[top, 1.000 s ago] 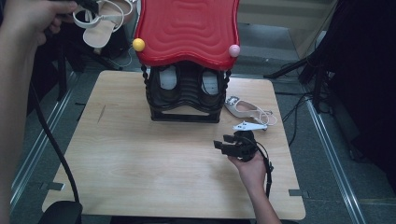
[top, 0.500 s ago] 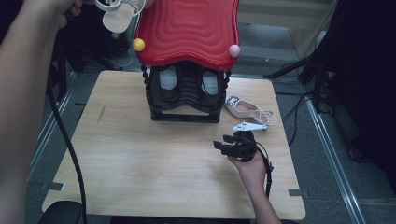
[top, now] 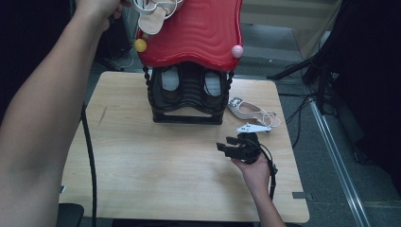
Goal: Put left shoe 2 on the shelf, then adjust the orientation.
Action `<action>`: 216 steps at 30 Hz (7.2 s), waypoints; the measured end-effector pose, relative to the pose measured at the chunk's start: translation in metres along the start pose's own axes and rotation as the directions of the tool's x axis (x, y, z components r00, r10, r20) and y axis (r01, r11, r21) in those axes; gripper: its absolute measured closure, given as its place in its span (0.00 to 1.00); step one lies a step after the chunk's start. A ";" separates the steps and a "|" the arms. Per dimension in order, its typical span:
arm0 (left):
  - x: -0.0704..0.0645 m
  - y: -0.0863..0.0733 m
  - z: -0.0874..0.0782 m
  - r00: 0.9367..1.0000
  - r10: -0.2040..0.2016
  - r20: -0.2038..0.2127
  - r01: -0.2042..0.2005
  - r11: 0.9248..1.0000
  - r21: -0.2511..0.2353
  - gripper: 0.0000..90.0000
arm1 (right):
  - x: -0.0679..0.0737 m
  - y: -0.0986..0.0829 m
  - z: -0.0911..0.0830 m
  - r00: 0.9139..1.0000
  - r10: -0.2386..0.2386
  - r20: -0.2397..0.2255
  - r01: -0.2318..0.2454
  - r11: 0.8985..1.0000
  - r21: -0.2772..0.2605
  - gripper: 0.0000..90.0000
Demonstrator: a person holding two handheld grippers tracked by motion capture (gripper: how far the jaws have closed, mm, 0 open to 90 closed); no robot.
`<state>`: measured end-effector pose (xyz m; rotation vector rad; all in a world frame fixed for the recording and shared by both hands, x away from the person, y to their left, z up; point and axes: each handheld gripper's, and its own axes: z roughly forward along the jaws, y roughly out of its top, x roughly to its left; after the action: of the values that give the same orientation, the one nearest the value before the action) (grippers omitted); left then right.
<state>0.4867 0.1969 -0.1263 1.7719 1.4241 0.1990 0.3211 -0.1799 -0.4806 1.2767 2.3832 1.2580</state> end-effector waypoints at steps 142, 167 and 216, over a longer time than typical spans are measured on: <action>0.114 -0.329 0.095 0.991 0.078 0.104 -0.096 0.979 0.179 0.51 | -0.049 0.004 -0.021 0.986 0.057 0.154 -0.050 0.998 -0.046 1.00; 0.111 -0.349 0.106 0.985 0.125 0.116 -0.147 0.968 0.205 0.51 | -0.108 0.019 -0.050 0.959 0.150 0.242 -0.133 0.988 -0.084 1.00; 0.116 -0.351 0.113 0.985 0.133 0.112 -0.155 0.965 0.213 0.51 | -0.176 0.010 -0.045 0.891 0.231 0.391 -0.228 0.972 -0.055 1.00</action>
<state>0.3352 0.2445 -0.4783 2.0410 1.2890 0.0296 0.4150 -0.3361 -0.4856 1.6677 1.9851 0.9423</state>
